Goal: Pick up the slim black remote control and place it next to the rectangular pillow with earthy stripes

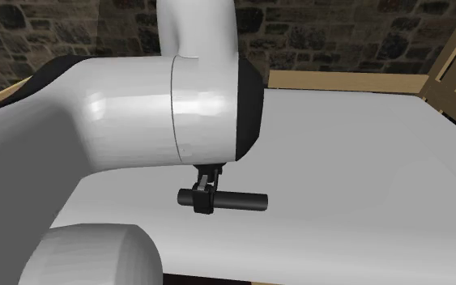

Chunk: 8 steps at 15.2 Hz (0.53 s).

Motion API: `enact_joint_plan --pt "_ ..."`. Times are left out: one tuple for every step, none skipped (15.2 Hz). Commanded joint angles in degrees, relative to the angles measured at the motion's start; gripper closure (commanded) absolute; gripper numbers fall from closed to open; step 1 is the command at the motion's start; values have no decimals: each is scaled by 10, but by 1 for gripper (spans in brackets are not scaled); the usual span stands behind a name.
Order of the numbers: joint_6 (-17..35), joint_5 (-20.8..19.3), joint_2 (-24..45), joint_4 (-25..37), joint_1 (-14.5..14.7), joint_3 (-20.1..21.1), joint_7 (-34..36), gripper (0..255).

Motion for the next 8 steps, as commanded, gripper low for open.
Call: enact_joint_plan --pt "21 -20 15 -6 2 -20 3 0" --pt "31 -29 22 -9 3 -30 5 0" --pt "40 -39 29 -12 3 -40 7 0" --pt "46 -45 33 -13 4 -46 9 0" --pt "46 -45 33 -13 4 -46 9 0" --pt "46 -45 33 -13 4 -46 9 0" --pt "46 -45 33 -13 4 -46 9 0" --pt "46 -45 33 -13 4 -46 9 0"
